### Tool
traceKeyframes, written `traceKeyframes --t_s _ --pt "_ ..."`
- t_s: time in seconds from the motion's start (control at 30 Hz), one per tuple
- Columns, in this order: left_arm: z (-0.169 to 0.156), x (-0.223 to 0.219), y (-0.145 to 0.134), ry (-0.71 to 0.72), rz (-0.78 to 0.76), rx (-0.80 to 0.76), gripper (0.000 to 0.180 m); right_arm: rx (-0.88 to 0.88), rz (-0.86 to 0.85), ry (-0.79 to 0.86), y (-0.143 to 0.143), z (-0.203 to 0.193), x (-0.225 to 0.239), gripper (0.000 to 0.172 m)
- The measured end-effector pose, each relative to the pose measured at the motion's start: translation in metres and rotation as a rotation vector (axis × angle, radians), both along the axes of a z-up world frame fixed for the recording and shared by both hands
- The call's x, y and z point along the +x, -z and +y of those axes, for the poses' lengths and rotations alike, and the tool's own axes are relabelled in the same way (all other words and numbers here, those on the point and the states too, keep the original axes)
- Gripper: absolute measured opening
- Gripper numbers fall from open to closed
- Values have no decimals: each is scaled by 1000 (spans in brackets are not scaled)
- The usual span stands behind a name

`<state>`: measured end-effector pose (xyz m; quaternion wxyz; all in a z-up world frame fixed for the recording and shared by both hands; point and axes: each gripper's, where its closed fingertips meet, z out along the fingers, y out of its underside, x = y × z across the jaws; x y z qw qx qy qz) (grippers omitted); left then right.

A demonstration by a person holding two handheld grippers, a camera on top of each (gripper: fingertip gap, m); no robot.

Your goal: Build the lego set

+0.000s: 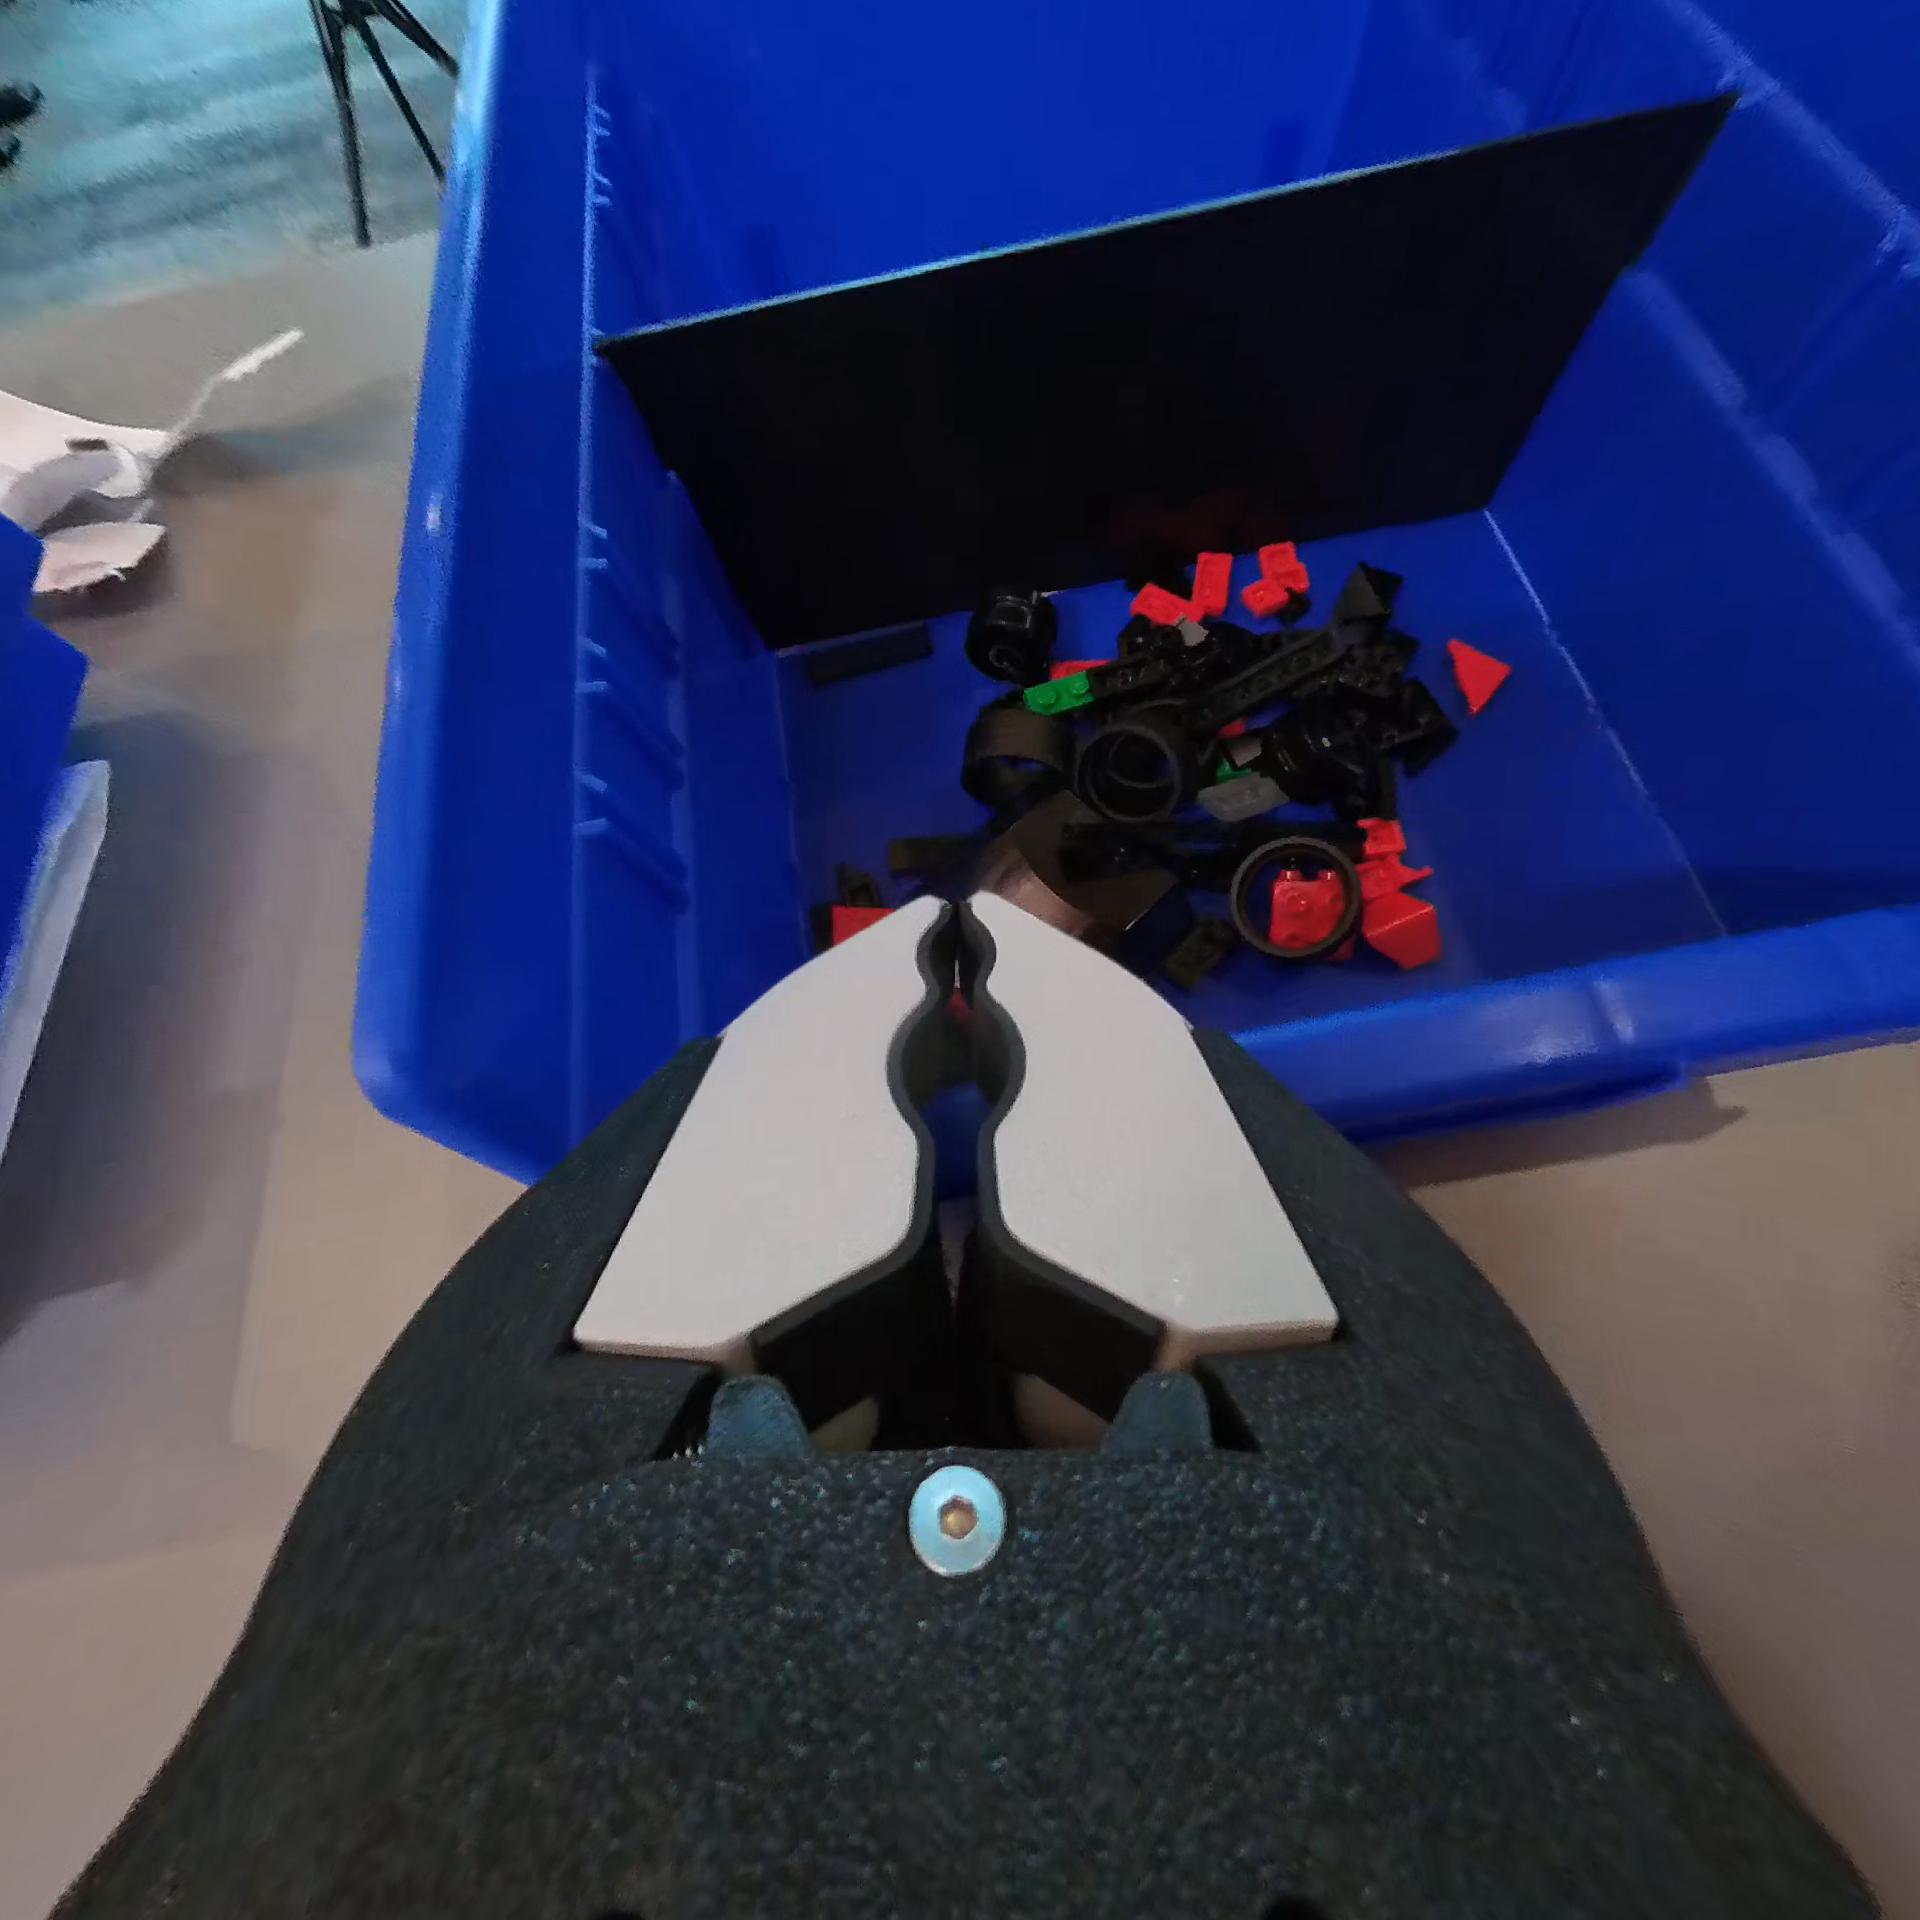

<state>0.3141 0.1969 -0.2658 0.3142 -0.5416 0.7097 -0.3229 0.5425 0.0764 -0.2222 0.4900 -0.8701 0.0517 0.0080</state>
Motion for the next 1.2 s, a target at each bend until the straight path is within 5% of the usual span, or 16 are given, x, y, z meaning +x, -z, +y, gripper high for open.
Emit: traceKeyframes --t_s 0.23,0.3,0.33,0.4,0.5,0.63,0.77,0.9,1.0,1.13,1.17,1.2 --pt "-1 1 -3 14 -49 -2 1 -124 -84 -10 -1 -1 3 10" --pt "-4 -6 -13 6 -120 -29 10 -127 -150 46 -15 -2 12 49" --pt "-8 -15 -24 15 -174 -44 15 -73 -169 62 -33 0 9 54" --pt "-10 -40 -45 22 -260 -23 35 125 -174 27 -85 10 -21 61" --pt "2 -90 -71 -41 -309 7 97 383 -170 -137 -148 30 -106 67" --pt "9 -163 -112 -153 -392 -81 144 570 -50 -409 -171 66 -230 101" --pt "-1 -233 -161 -162 -639 -133 133 719 157 -654 -184 92 -325 101" --pt "6 -282 -182 -203 -687 -85 63 804 204 -851 -191 90 -388 106" --pt "8 -301 -199 -250 -775 -124 41 791 298 -1012 -171 85 -437 136" --pt "4 -312 -208 -324 -871 -80 81 780 379 -1040 -138 101 -487 144" --pt "3 -312 -207 -335 -854 -54 101 804 372 -1060 -137 102 -497 122" --pt "3 -313 -205 -352 -832 -29 116 829 359 -1105 -135 98 -510 81"
